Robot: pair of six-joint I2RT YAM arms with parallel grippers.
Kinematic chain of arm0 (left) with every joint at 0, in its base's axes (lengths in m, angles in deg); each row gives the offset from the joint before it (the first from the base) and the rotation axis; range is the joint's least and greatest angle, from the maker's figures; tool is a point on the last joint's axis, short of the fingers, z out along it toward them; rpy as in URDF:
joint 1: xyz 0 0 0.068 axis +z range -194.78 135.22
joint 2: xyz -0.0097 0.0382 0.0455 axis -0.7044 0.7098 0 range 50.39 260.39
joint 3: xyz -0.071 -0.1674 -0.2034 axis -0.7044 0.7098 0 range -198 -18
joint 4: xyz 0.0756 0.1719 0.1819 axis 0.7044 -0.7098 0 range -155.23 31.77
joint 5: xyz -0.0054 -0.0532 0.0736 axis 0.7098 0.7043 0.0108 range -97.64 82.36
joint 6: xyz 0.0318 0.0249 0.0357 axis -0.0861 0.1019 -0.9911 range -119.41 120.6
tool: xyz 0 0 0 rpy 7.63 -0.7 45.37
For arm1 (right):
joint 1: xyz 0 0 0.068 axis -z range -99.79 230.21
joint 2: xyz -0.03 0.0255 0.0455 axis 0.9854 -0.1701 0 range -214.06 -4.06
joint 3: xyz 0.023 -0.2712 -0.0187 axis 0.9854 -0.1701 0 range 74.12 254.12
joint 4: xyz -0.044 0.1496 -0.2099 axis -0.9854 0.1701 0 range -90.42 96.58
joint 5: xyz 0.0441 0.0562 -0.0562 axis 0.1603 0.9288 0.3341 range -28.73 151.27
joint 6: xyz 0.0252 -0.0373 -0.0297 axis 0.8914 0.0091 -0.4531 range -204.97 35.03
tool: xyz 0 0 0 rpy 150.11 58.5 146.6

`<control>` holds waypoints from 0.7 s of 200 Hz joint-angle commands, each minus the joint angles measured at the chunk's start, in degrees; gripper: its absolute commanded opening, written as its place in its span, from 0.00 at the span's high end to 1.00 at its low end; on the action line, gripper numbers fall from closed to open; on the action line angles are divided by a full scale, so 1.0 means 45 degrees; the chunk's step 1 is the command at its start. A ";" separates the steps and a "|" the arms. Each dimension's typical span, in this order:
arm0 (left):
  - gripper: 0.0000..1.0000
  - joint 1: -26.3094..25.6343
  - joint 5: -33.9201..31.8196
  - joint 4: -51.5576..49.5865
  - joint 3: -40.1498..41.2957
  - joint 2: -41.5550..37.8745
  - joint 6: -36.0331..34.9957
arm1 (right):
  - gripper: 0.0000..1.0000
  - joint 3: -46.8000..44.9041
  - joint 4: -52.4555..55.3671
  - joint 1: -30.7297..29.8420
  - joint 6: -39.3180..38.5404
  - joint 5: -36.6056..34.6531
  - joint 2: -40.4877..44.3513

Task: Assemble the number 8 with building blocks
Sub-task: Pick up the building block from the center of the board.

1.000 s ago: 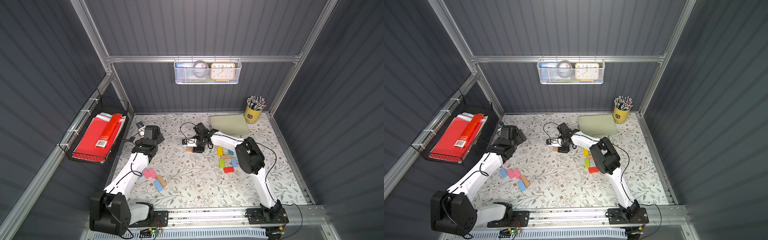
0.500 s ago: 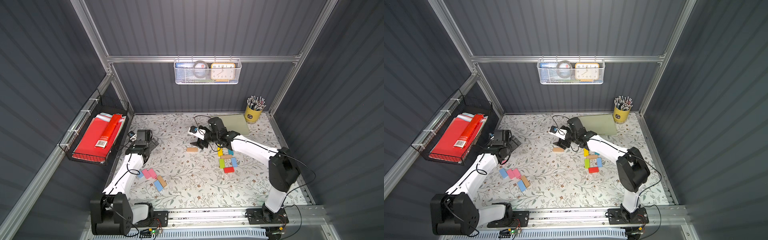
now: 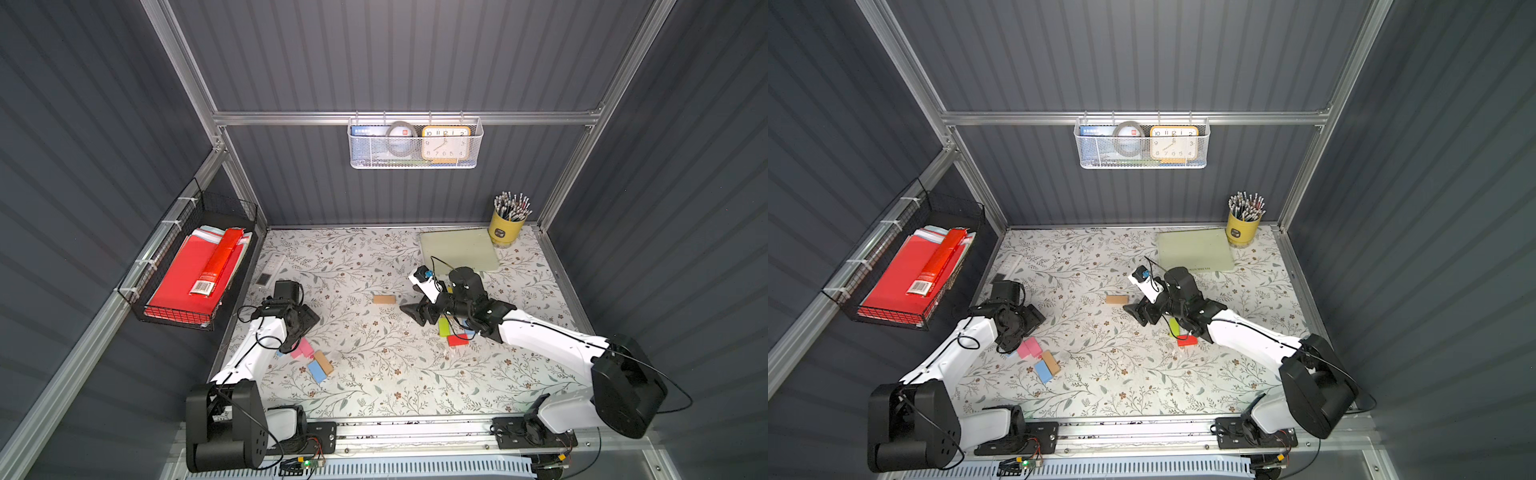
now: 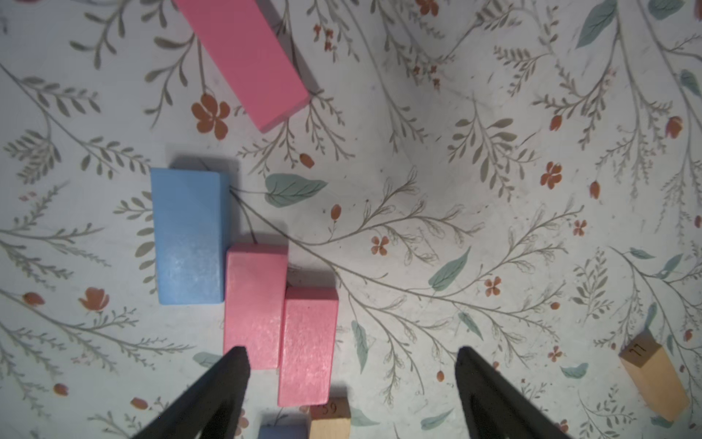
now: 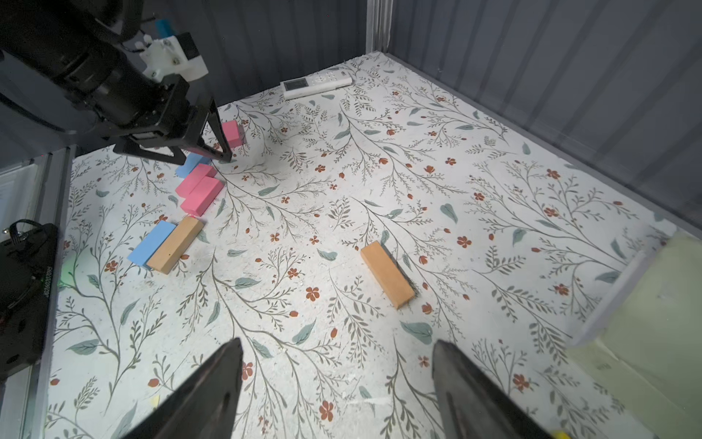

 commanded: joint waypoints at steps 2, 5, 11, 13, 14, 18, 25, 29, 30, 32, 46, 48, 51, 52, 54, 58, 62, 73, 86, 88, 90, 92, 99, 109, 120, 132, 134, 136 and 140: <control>0.13 -0.0175 0.0339 -0.0924 0.0632 -0.0359 0.0884 | 0.18 -0.0520 -0.0881 0.0052 0.0634 -0.0534 0.0606; 0.13 -0.0200 0.0335 -0.1036 0.0653 -0.0361 0.0980 | 0.18 -0.0562 -0.0865 0.0046 0.0603 -0.0532 0.0645; 0.13 -0.0289 0.0306 -0.1249 0.0687 -0.0376 0.1127 | 0.18 -0.0647 -0.0865 0.0043 0.0567 -0.0551 0.0737; 0.13 -0.0320 0.0298 -0.1298 0.0703 -0.0380 0.1177 | 0.18 -0.0677 -0.0876 0.0047 0.0555 -0.0566 0.0755; 0.13 -0.0329 0.0297 -0.1336 0.0706 -0.0371 0.1189 | 0.18 -0.0686 -0.0888 0.0054 0.0553 -0.0568 0.0754; 0.13 -0.0400 0.0279 -0.1459 0.0696 -0.0375 0.1295 | 0.18 -0.0741 -0.0906 0.0058 0.0544 -0.0616 0.0799; 0.14 -0.0583 0.0258 -0.1580 0.0741 -0.0415 0.1482 | 0.18 -0.0822 -0.0951 0.0061 0.0550 -0.0681 0.0856; 0.14 -0.0677 0.0252 -0.1608 0.0760 -0.0420 0.1606 | 0.18 -0.0853 -0.0985 0.0078 0.0536 -0.0687 0.0864; 0.14 -0.0703 0.0254 -0.1628 0.0763 -0.0420 0.1628 | 0.18 -0.0871 -0.1001 0.0070 0.0544 -0.0688 0.0867; 0.14 -0.0722 0.0256 -0.1642 0.0771 -0.0420 0.1644 | 0.18 -0.0870 -0.1022 0.0068 0.0535 -0.0702 0.0870; 0.15 -0.0767 0.0306 -0.1640 0.0704 -0.0255 0.1650 | 0.18 -0.0947 -0.1142 0.0080 0.0585 -0.0654 0.0869; 0.15 -0.0772 0.0284 -0.1645 0.0683 -0.0208 0.1650 | 0.18 -0.0943 -0.1136 0.0081 0.0609 -0.0635 0.0870; 0.16 -0.0768 0.0246 -0.1639 0.0642 -0.0174 0.1657 | 0.18 -0.0945 -0.1151 0.0071 0.0627 -0.0620 0.0864; 0.17 -0.0767 0.0232 -0.1643 0.0627 -0.0170 0.1653 | 0.18 -0.0946 -0.1152 0.0066 0.0638 -0.0615 0.0858; 0.17 -0.0767 0.0207 -0.1646 0.0605 -0.0128 0.1651 | 0.18 -0.0948 -0.1153 0.0077 0.0646 -0.0596 0.0848; 0.18 -0.0795 0.0154 -0.1628 0.0547 -0.0093 0.1660 | 0.18 -0.0948 -0.1155 0.0064 0.0680 -0.0566 0.0844; 0.19 -0.0798 0.0123 -0.1608 0.0495 -0.0061 0.1669 | 0.18 -0.0948 -0.1154 0.0063 0.0701 -0.0537 0.0840; 0.21 -0.0787 0.0119 -0.1465 0.0397 0.0041 0.1669 | 0.18 -0.0945 -0.1106 0.0068 0.0707 -0.0474 0.0832; 0.22 -0.0791 0.0086 -0.1411 0.0316 0.0263 0.1597 | 0.18 -0.0972 -0.1025 0.0065 0.0710 -0.0473 0.0884; 0.22 -0.0802 0.0073 -0.1407 0.0303 0.0302 0.1573 | 0.18 -0.0978 -0.1009 0.0072 0.0708 -0.0473 0.0879; 0.23 -0.0800 0.0055 -0.1416 0.0300 0.0341 0.1572 | 0.18 -0.0995 -0.1000 0.0074 0.0713 -0.0473 0.0897; 0.23 -0.0790 0.0031 -0.1413 0.0299 0.0371 0.1572 | 0.18 -0.1004 -0.0983 0.0079 0.0694 -0.0488 0.0907; 0.26 -0.0792 -0.0020 -0.1446 0.0297 0.0533 0.1555 | 0.18 -0.1053 -0.0960 0.0073 0.0691 -0.0528 0.0954; 0.30 -0.0790 -0.0090 -0.1525 0.0299 0.0804 0.1492 | 0.18 -0.1130 -0.0968 0.0077 0.0691 -0.0589 0.1022; 0.31 -0.0787 -0.0095 -0.1496 0.0317 0.1050 0.1415 | 0.18 -0.1197 -0.0958 0.0067 0.0692 -0.0609 0.1100; 0.32 -0.0787 -0.0114 -0.1397 0.0387 0.1127 0.1396 | 0.18 -0.1249 -0.0977 0.0070 0.0684 -0.0639 0.1159; 0.32 -0.0791 -0.0129 -0.1379 0.0394 0.1124 0.1396 | 0.18 -0.1243 -0.0992 0.0064 0.0687 -0.0637 0.1163; 0.32 -0.0788 -0.0147 -0.1365 0.0415 0.1133 0.1415 | 0.18 -0.1251 -0.0986 0.0077 0.0673 -0.0631 0.1164; 0.32 -0.0787 -0.0197 -0.1359 0.0436 0.1128 0.1425 | 0.18 -0.1278 -0.0973 0.0064 0.0672 -0.0629 0.1162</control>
